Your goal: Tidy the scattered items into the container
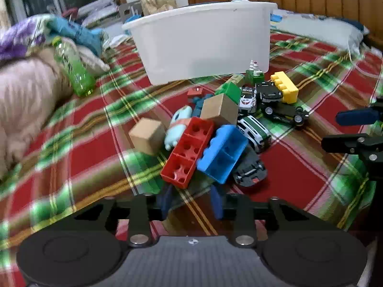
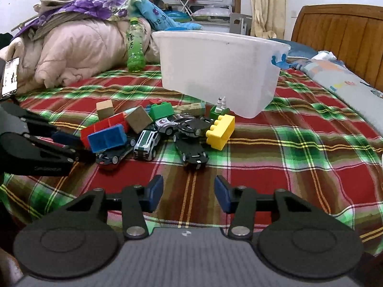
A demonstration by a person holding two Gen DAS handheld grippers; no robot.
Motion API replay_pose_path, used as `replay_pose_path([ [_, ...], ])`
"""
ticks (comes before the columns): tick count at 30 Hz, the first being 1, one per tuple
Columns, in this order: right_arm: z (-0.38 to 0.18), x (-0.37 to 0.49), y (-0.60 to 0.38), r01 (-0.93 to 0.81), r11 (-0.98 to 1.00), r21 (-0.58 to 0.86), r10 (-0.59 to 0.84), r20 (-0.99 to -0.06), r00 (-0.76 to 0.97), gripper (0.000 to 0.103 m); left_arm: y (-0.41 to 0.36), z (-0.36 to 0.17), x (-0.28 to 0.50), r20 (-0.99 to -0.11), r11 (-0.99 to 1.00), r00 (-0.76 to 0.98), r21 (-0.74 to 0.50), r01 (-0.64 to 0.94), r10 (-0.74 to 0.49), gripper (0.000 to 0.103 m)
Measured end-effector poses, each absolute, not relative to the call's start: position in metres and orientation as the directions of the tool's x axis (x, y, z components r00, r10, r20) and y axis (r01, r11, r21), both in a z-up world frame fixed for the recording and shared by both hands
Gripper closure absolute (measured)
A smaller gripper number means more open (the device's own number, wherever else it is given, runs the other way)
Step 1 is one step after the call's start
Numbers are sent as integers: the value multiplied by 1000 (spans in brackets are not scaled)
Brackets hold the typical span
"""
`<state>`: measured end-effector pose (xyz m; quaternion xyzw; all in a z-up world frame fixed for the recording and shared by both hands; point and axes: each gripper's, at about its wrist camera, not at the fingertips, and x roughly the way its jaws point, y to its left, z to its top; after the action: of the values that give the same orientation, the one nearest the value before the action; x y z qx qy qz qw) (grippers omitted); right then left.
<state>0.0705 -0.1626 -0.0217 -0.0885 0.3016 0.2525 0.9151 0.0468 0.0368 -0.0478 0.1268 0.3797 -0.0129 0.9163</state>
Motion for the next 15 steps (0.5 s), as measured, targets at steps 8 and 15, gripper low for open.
replay_pose_path([
  [8, -22, 69, -160, -526, 851, -10, 419, -592, 689, 51, 38, -32, 54, -624, 919, 775, 355, 169, 99, 40],
  [15, -24, 72, -160, -527, 850, 7, 427, -596, 680, 51, 39, -39, 79, -694, 908, 719, 315, 275, 24, 51],
])
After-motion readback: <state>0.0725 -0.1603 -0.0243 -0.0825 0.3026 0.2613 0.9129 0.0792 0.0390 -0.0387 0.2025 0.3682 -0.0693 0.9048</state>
